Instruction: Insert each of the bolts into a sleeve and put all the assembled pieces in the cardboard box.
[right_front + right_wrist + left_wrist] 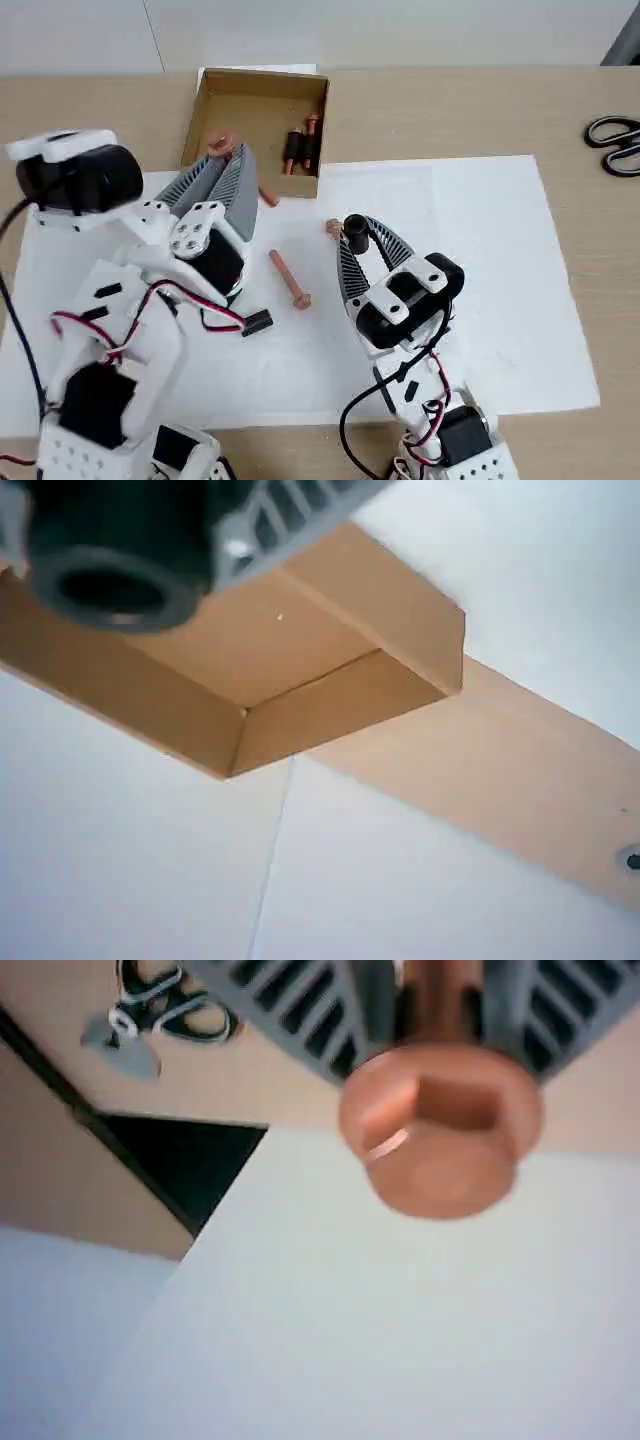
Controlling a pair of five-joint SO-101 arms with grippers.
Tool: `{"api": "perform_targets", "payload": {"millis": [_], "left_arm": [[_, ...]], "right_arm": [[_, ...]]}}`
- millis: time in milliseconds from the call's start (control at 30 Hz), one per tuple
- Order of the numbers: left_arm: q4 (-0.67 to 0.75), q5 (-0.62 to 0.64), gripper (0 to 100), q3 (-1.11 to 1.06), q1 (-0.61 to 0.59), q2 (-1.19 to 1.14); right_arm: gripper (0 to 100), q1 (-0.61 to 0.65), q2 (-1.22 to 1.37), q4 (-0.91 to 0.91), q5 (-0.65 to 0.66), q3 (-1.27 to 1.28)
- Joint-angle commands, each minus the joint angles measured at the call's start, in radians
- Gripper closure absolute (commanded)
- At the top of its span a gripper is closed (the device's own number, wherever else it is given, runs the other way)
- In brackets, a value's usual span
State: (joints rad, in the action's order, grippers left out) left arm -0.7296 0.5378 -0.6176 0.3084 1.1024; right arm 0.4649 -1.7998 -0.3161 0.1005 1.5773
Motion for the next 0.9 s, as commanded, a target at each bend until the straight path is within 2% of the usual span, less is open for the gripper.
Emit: {"api": "perform_targets", "payload": {"millis": [0,133,267,367,600,767,867], "left_arm": [[0.114,-0.012,99,-0.027,0.04,0.02],[0.124,-0.017,99,-0.013,0.124,-0.035],[0.126,-0.11,99,0.028,0.169,-0.106],[0.123,-0.16,99,0.054,0.181,-0.121],[0.124,-0.169,99,0.053,0.181,-0.078],[0.169,-0.316,99,-0.031,0.199,-0.037],[0.239,-0.347,99,-0.117,0.23,-0.002]], "right_arm": [[99.4,0.007,-0.018,0.025,0.008,-0.009],[99.4,0.025,-0.018,0.025,0.008,-0.005],[99.4,0.099,-0.018,0.025,0.008,-0.005],[99.4,0.114,-0.018,0.025,0.008,-0.005],[99.4,0.113,-0.018,0.025,0.008,-0.009],[99.4,0.113,-0.018,0.025,0.008,-0.006],[99.4,0.113,-0.018,0.025,0.008,-0.003]]}}
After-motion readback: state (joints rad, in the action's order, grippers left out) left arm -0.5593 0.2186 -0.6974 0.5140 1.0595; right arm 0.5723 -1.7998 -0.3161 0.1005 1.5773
